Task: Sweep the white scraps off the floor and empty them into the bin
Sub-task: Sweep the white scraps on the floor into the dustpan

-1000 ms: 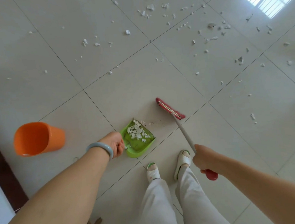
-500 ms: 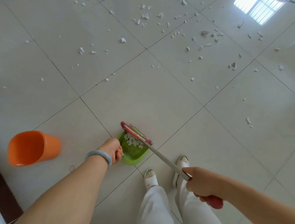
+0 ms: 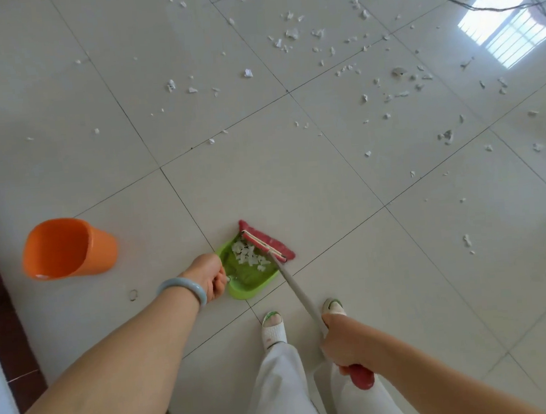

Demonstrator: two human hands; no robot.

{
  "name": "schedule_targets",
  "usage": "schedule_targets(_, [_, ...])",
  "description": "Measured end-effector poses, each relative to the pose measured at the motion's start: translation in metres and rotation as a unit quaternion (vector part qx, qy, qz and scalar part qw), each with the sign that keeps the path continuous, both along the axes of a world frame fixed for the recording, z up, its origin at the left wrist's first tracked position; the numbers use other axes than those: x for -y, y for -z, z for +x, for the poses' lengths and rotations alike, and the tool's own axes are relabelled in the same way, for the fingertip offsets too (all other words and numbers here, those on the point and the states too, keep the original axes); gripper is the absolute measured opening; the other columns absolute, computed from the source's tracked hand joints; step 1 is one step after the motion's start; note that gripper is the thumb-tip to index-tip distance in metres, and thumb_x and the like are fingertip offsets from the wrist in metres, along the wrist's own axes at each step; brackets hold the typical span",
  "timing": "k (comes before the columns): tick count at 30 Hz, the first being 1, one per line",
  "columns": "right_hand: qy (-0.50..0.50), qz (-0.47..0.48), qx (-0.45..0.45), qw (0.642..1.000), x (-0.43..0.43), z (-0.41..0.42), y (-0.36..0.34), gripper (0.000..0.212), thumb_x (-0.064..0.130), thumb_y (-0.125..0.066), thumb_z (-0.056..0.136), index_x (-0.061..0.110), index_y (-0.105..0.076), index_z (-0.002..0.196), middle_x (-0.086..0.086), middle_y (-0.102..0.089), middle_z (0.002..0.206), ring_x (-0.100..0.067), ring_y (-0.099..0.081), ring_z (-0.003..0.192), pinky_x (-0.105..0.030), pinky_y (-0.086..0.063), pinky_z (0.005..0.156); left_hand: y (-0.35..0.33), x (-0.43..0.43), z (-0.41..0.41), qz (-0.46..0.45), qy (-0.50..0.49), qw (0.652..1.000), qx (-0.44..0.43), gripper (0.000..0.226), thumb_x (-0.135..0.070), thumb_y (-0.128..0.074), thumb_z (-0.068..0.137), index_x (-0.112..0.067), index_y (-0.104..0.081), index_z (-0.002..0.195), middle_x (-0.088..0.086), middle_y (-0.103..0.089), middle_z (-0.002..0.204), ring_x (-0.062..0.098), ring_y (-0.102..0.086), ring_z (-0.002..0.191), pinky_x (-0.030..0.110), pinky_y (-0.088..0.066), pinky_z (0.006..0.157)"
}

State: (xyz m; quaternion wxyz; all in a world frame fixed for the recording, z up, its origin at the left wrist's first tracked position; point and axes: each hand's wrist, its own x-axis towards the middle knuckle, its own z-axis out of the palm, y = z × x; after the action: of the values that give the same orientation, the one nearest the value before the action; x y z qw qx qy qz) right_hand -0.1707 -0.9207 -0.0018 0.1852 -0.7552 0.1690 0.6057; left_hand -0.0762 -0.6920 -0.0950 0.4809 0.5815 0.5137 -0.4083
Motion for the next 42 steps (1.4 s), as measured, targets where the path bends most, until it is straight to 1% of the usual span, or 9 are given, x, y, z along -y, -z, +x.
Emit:
schedule_targets(7, [-0.021,0.025,0.034,0.999,0.043,-0.012,-0.033,0.027,0.003,-0.030,0.083,0.020,-0.048,0.094,-0.001,-0.054,0.077,-0.010,-0.052,0.043,-0.022,-0.044,0.043,-0.001,-0.003,-0.018,-0.001,-0.045,0.999,0.003,0.026,-0.002,-0.023,0.087,-0.009,-0.036,0.066,0.007,-0.039,0.049,0.006,-0.023,0.020,0.006,-0.023,0.029])
schedule_targets(10, [-0.065,0.024,0.054,0.996,0.059,-0.002,-0.034,0.020,0.003,-0.032,0.084,0.018,-0.043,0.091,-0.003,-0.051,0.081,-0.012,-0.052,0.045,-0.021,-0.041,0.039,-0.007,-0.006,-0.032,-0.008,-0.082,0.997,0.000,0.025,-0.003,-0.023,0.088,-0.011,-0.036,0.068,0.003,-0.038,0.031,0.006,-0.023,0.019,0.004,-0.022,0.030])
schedule_targets(17, [-0.158,0.002,0.101,0.982,0.074,0.045,-0.016,0.023,0.004,-0.033,0.090,0.008,-0.046,0.108,-0.008,-0.052,0.085,-0.013,-0.054,0.047,-0.018,-0.039,0.037,-0.015,0.008,-0.096,-0.029,-0.184,0.982,-0.013,0.029,-0.006,-0.026,0.089,-0.013,-0.035,0.062,-0.002,-0.031,0.031,0.006,-0.023,0.018,0.003,-0.021,0.029])
schedule_targets(22, [-0.248,-0.024,0.108,0.962,0.066,0.078,0.008,0.035,0.004,-0.034,0.095,-0.005,-0.046,0.127,-0.010,-0.056,0.073,-0.018,-0.060,0.060,-0.024,-0.047,0.054,-0.017,0.018,-0.146,-0.035,-0.247,0.968,0.000,0.032,-0.007,-0.023,0.091,-0.016,-0.036,0.063,-0.002,-0.034,0.032,0.006,-0.024,0.019,0.002,-0.020,0.031])
schedule_targets(26, [-0.327,-0.021,0.100,0.940,0.064,0.069,0.020,0.028,0.005,-0.035,0.097,-0.003,-0.051,0.118,-0.006,-0.054,0.067,-0.022,-0.066,0.078,-0.023,-0.047,0.058,-0.011,0.028,-0.183,-0.047,-0.283,0.958,-0.019,0.028,-0.006,-0.025,0.090,-0.014,-0.034,0.064,-0.003,-0.031,0.031,0.006,-0.024,0.019,0.004,-0.019,0.028])
schedule_targets(30, [-0.316,0.016,0.111,0.942,0.078,0.019,0.033,0.035,0.008,-0.047,0.093,0.001,-0.050,0.127,-0.002,-0.046,0.068,-0.017,-0.052,0.058,-0.022,-0.041,0.046,0.003,0.037,-0.199,-0.042,-0.314,0.948,-0.019,0.031,-0.005,-0.022,0.090,-0.015,-0.034,0.063,-0.003,-0.032,0.032,0.005,-0.024,0.019,0.003,-0.021,0.029])
schedule_targets(35, [-0.347,0.044,0.042,0.936,0.092,-0.047,0.019,0.042,0.003,-0.034,0.093,0.009,-0.039,0.134,0.002,-0.041,0.086,-0.013,-0.049,0.062,-0.028,-0.054,0.064,0.014,0.043,-0.208,-0.061,-0.347,0.936,-0.003,0.031,-0.006,-0.023,0.090,-0.013,-0.032,0.062,-0.003,-0.029,0.028,0.005,-0.024,0.017,0.003,-0.022,0.028])
schedule_targets(38, [-0.247,0.048,-0.005,0.968,0.095,-0.050,-0.001,0.027,0.002,-0.032,0.087,0.017,-0.045,0.105,-0.002,-0.048,0.077,-0.010,-0.048,0.047,-0.020,-0.045,0.043,0.013,0.037,-0.208,-0.060,-0.369,0.928,0.007,0.031,-0.007,-0.024,0.091,-0.014,-0.032,0.061,-0.003,-0.031,0.028,0.005,-0.025,0.017,0.003,-0.023,0.027])
schedule_targets(42, [-0.227,0.057,0.004,0.972,0.094,-0.031,-0.035,0.030,0.003,-0.035,0.090,0.010,-0.050,0.115,-0.004,-0.045,0.068,-0.010,-0.042,0.040,-0.016,-0.036,0.034,0.010,0.037,-0.219,-0.064,-0.372,0.926,0.013,0.032,-0.006,-0.022,0.090,-0.014,-0.033,0.061,-0.002,-0.032,0.028,0.006,-0.025,0.017,0.004,-0.023,0.027])
